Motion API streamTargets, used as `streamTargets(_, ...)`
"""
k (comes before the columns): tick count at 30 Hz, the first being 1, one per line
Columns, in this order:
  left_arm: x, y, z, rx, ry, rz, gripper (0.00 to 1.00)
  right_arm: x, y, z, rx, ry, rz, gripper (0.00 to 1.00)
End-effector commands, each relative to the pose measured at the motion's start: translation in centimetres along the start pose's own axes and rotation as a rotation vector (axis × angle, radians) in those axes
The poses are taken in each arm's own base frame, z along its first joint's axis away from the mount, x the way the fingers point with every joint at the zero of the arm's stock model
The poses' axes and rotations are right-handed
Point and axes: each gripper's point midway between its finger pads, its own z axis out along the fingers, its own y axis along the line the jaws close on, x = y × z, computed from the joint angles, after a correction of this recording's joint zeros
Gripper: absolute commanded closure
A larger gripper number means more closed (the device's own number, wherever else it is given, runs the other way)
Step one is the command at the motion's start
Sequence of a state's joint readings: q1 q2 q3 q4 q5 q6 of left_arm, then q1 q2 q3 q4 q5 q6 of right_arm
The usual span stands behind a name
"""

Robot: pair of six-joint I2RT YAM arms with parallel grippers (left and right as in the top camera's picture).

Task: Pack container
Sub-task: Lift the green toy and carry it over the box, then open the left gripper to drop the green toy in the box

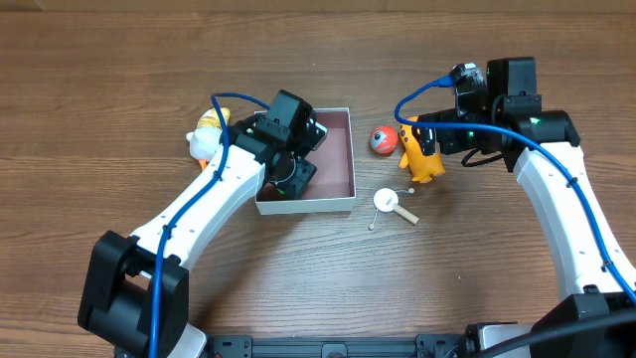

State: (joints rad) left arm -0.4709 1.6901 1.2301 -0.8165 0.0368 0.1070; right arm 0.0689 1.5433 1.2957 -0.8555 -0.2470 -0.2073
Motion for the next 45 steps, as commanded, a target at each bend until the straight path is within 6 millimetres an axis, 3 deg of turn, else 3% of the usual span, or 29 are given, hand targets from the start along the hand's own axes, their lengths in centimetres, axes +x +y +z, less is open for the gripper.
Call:
streamTargets(1, 0.8, 1.1, 1.1, -0.063, 0.013, -0.010, 0.46, -0.5, 0.0, -0.1, 0.004, -0.013, -0.007, 0.00)
streamTargets(9, 1.2, 1.5, 2.1, -0.090, 0.002, -0.010, 0.44, -0.5, -0.1, -0.1, 0.004, -0.013, -0.007, 0.00)
streamTargets(18, 1.2, 1.6, 1.9, -0.093, 0.006, -0.007, 0.34, -0.5, 0.0, -0.1, 0.004, -0.013, -0.007, 0.00)
streamTargets(22, -0.7, 1.7, 0.3, -0.098, -0.040, -0.008, 0.30, -0.5, 0.0, -0.1, 0.004, -0.013, -0.007, 0.00)
streamTargets(26, -4.0, 2.2, -4.0, -0.115, -0.098, -0.045, 0.30, -0.5, -0.1, -0.1, 0.004, -0.013, -0.007, 0.00)
streamTargets(30, -5.6, 4.3, -8.4, -0.187, -0.134, -0.197, 0.30, -0.5, 0.0, -0.1, 0.004, -0.013, -0.007, 0.00)
streamTargets(31, -5.7, 5.2, -9.4, -0.209, -0.142, -0.247, 0.19, -0.5, 0.0, -0.1, 0.004, -0.013, -0.007, 0.00)
streamTargets(32, -5.7, 6.0, -10.2, -0.217, -0.149, -0.299, 0.00, -0.5, 0.0, -0.1, 0.004, -0.013, -0.007, 0.00)
streamTargets(33, -5.6, 6.8, -10.6, -0.220, -0.152, -0.344, 0.00, -0.5, -0.1, -0.1, 0.004, -0.013, -0.007, 0.00)
streamTargets(41, -2.3, 13.4, -10.8, -0.099, -0.141, -0.807, 0.00, -0.5, 0.0, -0.1, 0.004, -0.013, -0.007, 0.00)
streamTargets(45, 0.3, 17.0, -10.2, -0.101, -0.130, -0.931, 0.00, -0.5, 0.0, -0.1, 0.004, -0.013, -0.007, 0.00)
